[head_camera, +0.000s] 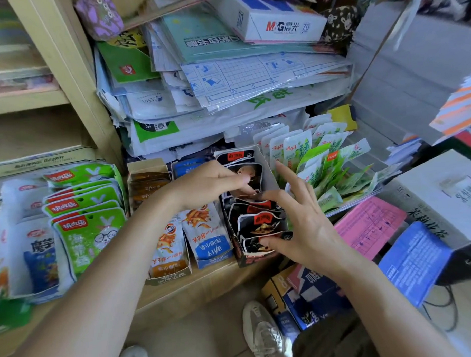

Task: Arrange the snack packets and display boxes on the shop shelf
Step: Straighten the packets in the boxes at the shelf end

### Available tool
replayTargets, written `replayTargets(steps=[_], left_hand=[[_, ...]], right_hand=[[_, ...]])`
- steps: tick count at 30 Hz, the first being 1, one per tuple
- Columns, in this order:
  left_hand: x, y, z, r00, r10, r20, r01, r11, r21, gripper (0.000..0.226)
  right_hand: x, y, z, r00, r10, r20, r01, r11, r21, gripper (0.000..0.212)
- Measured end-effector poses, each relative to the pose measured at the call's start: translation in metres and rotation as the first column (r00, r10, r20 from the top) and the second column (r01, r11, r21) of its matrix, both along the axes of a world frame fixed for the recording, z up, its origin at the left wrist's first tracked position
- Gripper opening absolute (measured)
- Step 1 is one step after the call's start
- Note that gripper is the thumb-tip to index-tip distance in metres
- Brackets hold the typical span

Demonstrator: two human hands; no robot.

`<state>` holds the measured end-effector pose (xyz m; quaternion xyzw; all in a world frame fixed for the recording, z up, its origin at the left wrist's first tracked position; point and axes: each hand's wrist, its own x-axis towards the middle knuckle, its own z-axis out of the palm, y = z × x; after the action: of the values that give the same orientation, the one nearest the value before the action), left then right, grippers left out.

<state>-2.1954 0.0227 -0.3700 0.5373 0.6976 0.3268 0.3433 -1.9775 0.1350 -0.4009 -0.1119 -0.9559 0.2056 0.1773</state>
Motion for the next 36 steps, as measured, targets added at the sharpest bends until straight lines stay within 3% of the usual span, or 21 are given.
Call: replayTargets(steps=[3, 6, 8, 11, 13, 15, 18, 20, 25, 28, 31, 36], left_hand=[[-0.004, -0.005, -0.001, 0.994, -0.105, 0.012, 0.105, 0.990, -0.089, 0.042], [-0.003, -0.012, 0.004, 0.990, -0.133, -0.050, 0.125, 0.983, -0.131, 0.031], [-0.002, -0.014, 0.007, 0.984, 0.030, -0.177, -0.032, 0.999, -0.007, 0.028], [-0.001, -0.007, 0.015, 0.898, 0.305, -0.317, -0.229, 0.939, 0.256, 0.019], [0.001, 0.009, 0.025, 0.881, 0.218, -0.420, -0.148, 0.970, 0.192, 0.020], [0.002, 0.030, 0.032, 0.848, 0.033, -0.529, -0.032, 0.999, 0.012, 0.022], [0.003, 0.050, 0.037, 0.724, -0.172, -0.668, 0.026, 0.975, -0.223, 0.028], [0.004, 0.053, 0.036, 0.705, -0.178, -0.686, 0.026, 0.974, -0.226, 0.032], [0.009, 0.048, 0.046, 0.838, -0.140, -0.528, 0.022, 0.974, -0.224, 0.034], [0.007, 0.048, 0.049, 0.879, -0.191, -0.438, 0.061, 0.954, -0.294, 0.040], [0.011, 0.046, 0.049, 0.833, -0.329, -0.445, 0.144, 0.905, -0.400, 0.046], [0.004, 0.034, 0.037, 0.695, -0.206, -0.689, 0.070, 0.973, -0.220, 0.046]], right_hand=[[0.003, -0.005, 0.005, 1.000, 0.015, 0.014, -0.014, 0.999, -0.053, 0.078], [0.005, -0.005, 0.006, 0.998, 0.004, 0.068, 0.000, 0.999, -0.046, 0.086], [0.005, 0.000, 0.004, 0.994, 0.021, 0.106, -0.023, 1.000, 0.017, 0.084], [0.004, 0.004, 0.003, 0.991, 0.038, 0.125, -0.039, 0.999, 0.004, 0.071], [0.002, 0.005, 0.003, 0.991, 0.044, 0.130, -0.045, 0.999, 0.002, 0.069], [0.000, 0.008, 0.005, 0.988, 0.049, 0.149, -0.053, 0.998, 0.020, 0.069], [-0.002, 0.013, 0.004, 0.981, 0.042, 0.188, -0.052, 0.998, 0.047, 0.078], [-0.002, 0.015, 0.003, 0.978, 0.041, 0.204, -0.050, 0.998, 0.039, 0.079], [-0.007, 0.016, 0.007, 0.978, 0.132, 0.158, -0.111, 0.984, -0.140, 0.065], [-0.007, 0.019, 0.008, 0.973, 0.118, 0.199, -0.097, 0.989, -0.112, 0.065], [-0.007, 0.021, 0.009, 0.969, 0.107, 0.224, -0.082, 0.990, -0.117, 0.069], [-0.008, 0.024, 0.007, 0.962, 0.116, 0.246, -0.080, 0.985, -0.152, 0.072]])
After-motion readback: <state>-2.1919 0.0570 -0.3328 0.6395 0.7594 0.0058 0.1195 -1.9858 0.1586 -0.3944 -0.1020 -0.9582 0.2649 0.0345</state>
